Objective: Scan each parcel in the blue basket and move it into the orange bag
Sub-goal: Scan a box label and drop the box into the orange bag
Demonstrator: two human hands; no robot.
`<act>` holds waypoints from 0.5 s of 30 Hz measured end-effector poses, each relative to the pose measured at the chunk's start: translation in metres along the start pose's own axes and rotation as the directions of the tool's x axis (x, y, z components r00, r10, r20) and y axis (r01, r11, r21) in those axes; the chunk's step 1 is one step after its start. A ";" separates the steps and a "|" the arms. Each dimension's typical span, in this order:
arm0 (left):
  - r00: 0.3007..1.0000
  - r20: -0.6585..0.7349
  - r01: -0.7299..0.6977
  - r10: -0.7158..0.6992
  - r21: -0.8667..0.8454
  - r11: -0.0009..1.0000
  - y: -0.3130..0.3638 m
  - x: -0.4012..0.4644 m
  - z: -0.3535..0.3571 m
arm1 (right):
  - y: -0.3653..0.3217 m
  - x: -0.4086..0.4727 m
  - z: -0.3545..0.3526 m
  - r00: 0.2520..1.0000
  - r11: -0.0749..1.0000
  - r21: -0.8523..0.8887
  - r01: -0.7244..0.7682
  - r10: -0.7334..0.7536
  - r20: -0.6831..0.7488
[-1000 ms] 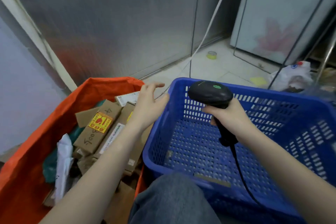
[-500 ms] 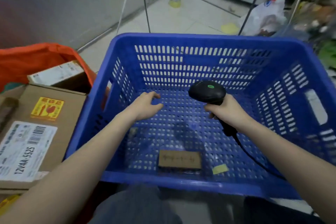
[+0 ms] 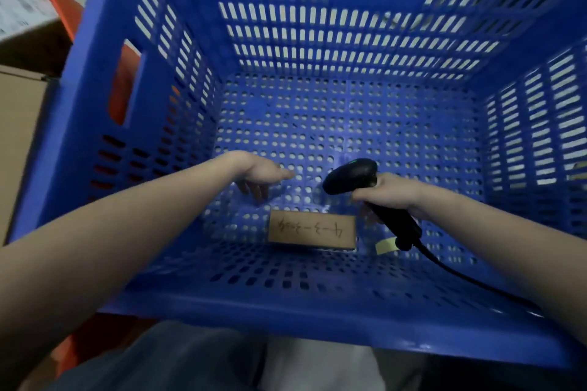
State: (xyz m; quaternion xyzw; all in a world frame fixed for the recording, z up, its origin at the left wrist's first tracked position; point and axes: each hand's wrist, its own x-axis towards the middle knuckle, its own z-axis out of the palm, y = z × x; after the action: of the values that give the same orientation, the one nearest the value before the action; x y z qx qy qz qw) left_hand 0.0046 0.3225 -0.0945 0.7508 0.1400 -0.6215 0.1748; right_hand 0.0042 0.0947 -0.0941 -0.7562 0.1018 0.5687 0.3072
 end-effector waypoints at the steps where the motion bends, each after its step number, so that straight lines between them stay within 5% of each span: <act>1: 0.999 0.050 0.022 -0.021 -0.019 1.000 0.001 0.002 0.005 | 0.000 0.003 0.001 1.000 1.000 0.010 -0.013 0.012 0.020; 7: 0.986 0.168 0.060 -0.020 -0.234 0.970 0.008 -0.008 0.008 | -0.007 0.003 0.005 1.000 0.996 0.087 -0.013 0.014 -0.009; 15: 0.975 -0.215 -0.162 0.050 -0.544 0.823 0.021 -0.090 -0.026 | -0.042 -0.065 -0.031 0.885 0.879 0.346 0.328 -0.159 -0.437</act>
State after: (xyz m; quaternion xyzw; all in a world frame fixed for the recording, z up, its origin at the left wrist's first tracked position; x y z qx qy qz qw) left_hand 0.0196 0.3151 -0.0003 0.7299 0.2891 -0.4675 0.4064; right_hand 0.0285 0.0970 -0.0145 -0.7802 0.1810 0.3255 0.5026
